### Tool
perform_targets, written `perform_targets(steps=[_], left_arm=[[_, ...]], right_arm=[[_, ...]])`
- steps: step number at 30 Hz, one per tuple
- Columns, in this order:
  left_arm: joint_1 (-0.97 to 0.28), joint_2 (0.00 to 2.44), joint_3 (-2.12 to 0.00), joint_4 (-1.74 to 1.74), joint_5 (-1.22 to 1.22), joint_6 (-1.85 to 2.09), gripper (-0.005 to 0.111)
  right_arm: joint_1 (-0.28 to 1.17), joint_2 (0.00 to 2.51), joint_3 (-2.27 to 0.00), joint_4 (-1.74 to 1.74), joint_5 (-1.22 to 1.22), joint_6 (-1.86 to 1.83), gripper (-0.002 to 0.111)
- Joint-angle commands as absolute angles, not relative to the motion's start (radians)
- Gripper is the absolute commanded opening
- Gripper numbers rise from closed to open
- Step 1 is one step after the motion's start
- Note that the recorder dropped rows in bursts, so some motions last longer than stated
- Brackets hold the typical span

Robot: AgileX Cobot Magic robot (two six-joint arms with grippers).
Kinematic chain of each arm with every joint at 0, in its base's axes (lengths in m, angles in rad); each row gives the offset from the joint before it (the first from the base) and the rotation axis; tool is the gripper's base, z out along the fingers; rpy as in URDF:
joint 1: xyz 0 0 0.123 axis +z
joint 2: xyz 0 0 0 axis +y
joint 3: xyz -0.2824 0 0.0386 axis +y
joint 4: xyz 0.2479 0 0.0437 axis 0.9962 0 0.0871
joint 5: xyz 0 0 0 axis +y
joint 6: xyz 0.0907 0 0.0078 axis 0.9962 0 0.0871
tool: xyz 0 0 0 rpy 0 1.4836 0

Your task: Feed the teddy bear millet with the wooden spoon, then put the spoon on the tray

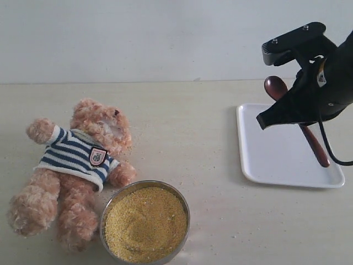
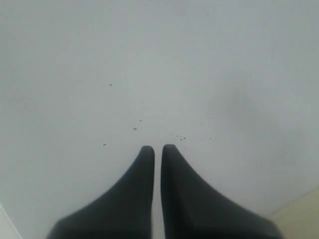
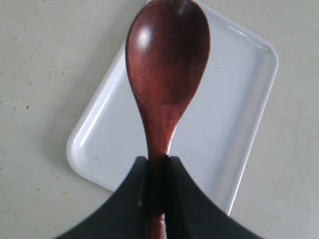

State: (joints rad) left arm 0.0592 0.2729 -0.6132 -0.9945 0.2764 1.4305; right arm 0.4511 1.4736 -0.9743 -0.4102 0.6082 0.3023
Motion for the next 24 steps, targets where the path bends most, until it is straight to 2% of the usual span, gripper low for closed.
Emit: perform_targets(steps=[1,7,11,18,24], left_arm=[[0.06,0.191,-0.596,-0.927,0.358,1.259,0.005],[0.06,0.158,-0.532,-1.084,0.133,0.82,0.005],[0.06,0.158,-0.466,-1.149,0.052,0.747,0.005],[0.06,0.145,-0.338,-1.132,0.156,0.763,0.005],[0.06,0.009,-0.271,-1.124,0.26,0.763,0.005]], right_arm=[[0.448,1.465,-0.965,-0.434,0.599,0.314,0.0],[0.448,1.465,-0.965,-0.434,0.636,0.314,0.0],[0.448,1.465,-0.965,-0.434,0.638,0.316,0.0],[0.448,1.465,-0.965,-0.436,0.614,0.316,0.0],[0.448,1.465,-0.965,-0.458,0.576,0.318,0.0]])
